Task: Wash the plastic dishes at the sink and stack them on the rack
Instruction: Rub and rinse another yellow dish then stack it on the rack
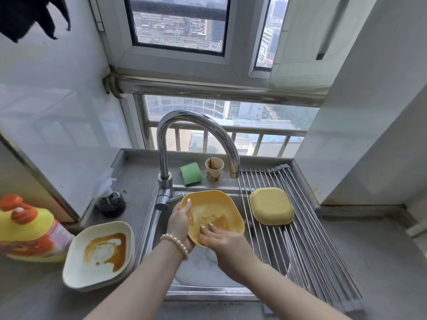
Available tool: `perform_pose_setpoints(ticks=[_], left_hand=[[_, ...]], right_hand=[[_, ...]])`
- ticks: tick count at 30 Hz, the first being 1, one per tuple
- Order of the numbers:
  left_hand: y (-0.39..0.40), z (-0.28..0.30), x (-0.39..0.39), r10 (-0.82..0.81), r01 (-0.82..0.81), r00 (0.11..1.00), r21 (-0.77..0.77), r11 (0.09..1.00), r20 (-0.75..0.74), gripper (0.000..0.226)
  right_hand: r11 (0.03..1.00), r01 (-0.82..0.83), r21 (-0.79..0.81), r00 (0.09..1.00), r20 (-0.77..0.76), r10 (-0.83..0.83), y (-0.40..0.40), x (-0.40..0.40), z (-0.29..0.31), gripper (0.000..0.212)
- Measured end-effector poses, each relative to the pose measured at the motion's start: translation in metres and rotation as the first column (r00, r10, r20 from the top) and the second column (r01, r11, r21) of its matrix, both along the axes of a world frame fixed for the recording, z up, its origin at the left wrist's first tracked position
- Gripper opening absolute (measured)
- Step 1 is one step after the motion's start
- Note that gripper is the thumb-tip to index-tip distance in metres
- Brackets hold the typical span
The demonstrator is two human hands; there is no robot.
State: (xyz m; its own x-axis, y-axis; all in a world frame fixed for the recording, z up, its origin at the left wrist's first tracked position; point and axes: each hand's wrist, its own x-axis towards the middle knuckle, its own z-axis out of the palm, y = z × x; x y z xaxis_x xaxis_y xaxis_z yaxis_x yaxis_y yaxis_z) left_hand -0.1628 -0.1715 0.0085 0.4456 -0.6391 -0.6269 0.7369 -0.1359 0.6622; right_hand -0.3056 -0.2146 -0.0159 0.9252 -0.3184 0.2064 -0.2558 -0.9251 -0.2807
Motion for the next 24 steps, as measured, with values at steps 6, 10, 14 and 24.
perform_pose_setpoints(ticks=[6, 10, 14, 24], left_hand=[[0.004, -0.007, 0.004, -0.101, 0.099, 0.979, 0.018, 0.995, 0.175, 0.024], [-0.003, -0.007, -0.012, -0.16, 0.167, 0.98, -0.054, 0.984, 0.118, 0.024], [-0.007, -0.011, -0.003, -0.075, 0.079, 0.996, -0.113, 0.99, 0.038, 0.029], [-0.007, -0.015, 0.025, -0.1, 0.102, 0.994, 0.05, 0.994, -0.048, 0.037]], right_hand=[[0.993, 0.116, 0.037, 0.893, -0.441, -0.088, -0.023, -0.006, 0.038, 0.115], [0.904, 0.35, 0.247, 0.808, -0.567, -0.159, -0.031, 0.026, 0.032, 0.089], [0.868, 0.159, 0.47, 0.894, -0.442, 0.075, -0.007, 0.035, 0.041, 0.069], [0.999, 0.044, 0.029, 0.98, 0.193, -0.049, -0.04, -0.027, 0.016, 0.049]])
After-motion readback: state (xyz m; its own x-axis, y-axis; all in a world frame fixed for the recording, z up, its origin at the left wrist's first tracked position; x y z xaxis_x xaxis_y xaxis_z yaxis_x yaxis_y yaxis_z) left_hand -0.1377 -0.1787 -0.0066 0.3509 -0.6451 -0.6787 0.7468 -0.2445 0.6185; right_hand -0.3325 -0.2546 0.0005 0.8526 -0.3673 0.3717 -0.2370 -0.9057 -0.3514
